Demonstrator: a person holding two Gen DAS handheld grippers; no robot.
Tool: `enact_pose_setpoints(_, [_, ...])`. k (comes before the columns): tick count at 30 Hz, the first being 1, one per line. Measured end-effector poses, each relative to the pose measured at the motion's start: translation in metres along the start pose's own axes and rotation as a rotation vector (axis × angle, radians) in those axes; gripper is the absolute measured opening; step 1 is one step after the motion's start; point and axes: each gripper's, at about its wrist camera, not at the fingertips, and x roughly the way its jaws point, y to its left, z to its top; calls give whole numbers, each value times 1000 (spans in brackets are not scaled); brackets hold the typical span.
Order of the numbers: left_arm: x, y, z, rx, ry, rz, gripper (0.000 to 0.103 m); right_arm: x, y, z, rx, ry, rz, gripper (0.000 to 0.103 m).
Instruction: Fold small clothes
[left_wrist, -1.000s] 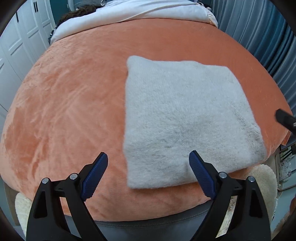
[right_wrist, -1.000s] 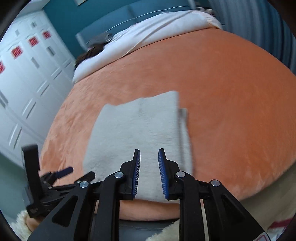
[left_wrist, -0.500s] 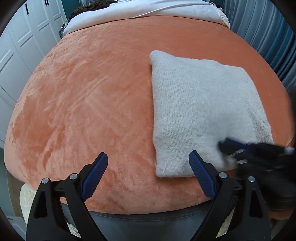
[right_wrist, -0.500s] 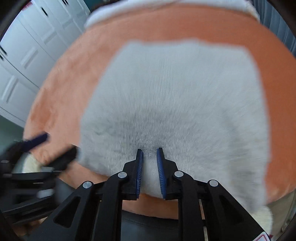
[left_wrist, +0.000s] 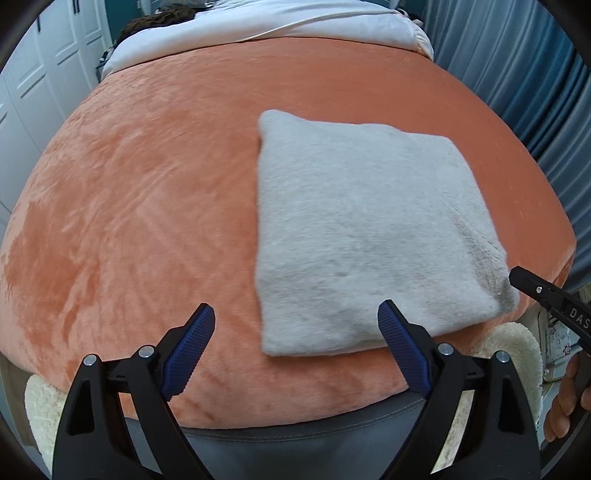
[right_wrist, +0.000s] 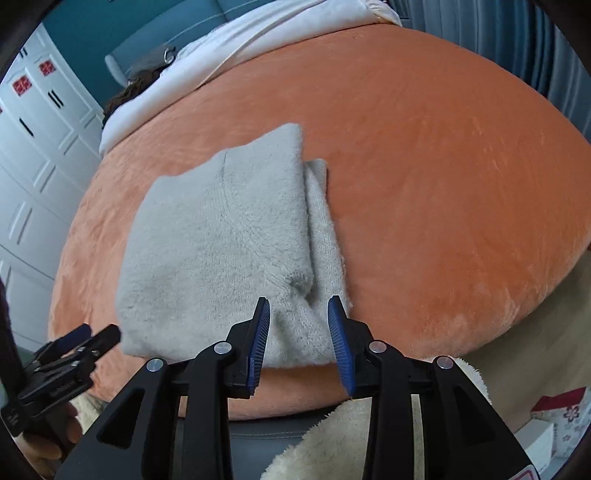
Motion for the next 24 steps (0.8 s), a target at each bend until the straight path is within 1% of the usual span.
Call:
enact_pose_setpoints(1, [2, -5, 1, 7, 1, 0, 88, 0, 1, 1, -9, -12, 0, 34])
enact_pose_setpoints(3, [9, -14, 4, 27, 6, 14, 88, 7, 1, 0, -44, -9, -35, 29])
enact_pose_setpoints(4, [14, -18, 4, 39, 13, 25, 88, 15, -7, -3, -60, 27, -61, 28])
enact_pose_setpoints(5, [23, -21, 3, 52, 29, 44, 88, 28, -19, -9, -60, 86, -90, 27])
enact_pose_setpoints(6, [32, -23, 2, 58, 56, 65, 88, 47, -27, -14, -36, 142, -98, 27])
enact_pose_setpoints(7, [38, -23, 1, 56, 74, 66, 88, 50, -39, -17, -1, 158, -74, 27])
enact_pose_setpoints(8, [42, -22, -1, 43, 92, 61, 87, 45, -44, -16, 47, 144, -38, 28])
enact_pose_setpoints(9, [42, -21, -2, 32, 95, 55, 87, 37, -45, -13, 58, 131, -11, 28])
enact_pose_setpoints(11, [43, -22, -4, 41, 91, 63, 88, 23, -44, -7, 62, 94, 34, 28])
enact_pose_setpoints(12, [43, -23, -4, 47, 89, 65, 88, 18, -43, -5, 68, 87, 71, 29])
enact_pose_setpoints(13, [44, -24, -5, 49, 89, 65, 88, 17, -41, -4, 65, 83, 102, 33])
enact_pose_setpoints(14, [46, -24, -5, 49, 93, 69, 88, 19, -39, -3, 55, 81, 105, 33])
enact_pose_setpoints(15, [47, -26, -6, 47, 97, 71, 88, 25, -37, -3, 39, 88, 80, 34])
enact_pose_setpoints(16, [48, -26, -6, 47, 101, 72, 88, 33, -36, -3, 27, 103, 54, 27])
enact_pose_setpoints(17, [49, -26, -6, 49, 102, 75, 88, 39, -36, -3, 29, 107, 58, 15])
enact_pose_setpoints(18, [49, -26, -6, 54, 102, 79, 88, 39, -34, -3, 47, 107, 85, 14])
enact_pose_setpoints(19, [49, -27, -6, 60, 101, 83, 88, 33, -31, -1, 56, 83, 103, 12])
enact_pose_setpoints(21, [49, -27, -6, 70, 97, 90, 88, 10, -27, 6, 56, -7, 137, 12])
enact_pose_setpoints(22, [49, -26, -7, 69, 98, 90, 88, 4, -28, 8, 61, -26, 138, 11])
enact_pose_setpoints(23, [50, -26, -7, 64, 99, 87, 88, 5, -31, 8, 66, -21, 129, 11])
enact_pose_setpoints(24, [51, -25, -6, 59, 102, 84, 88, 18, -36, 6, 63, 23, 99, 11])
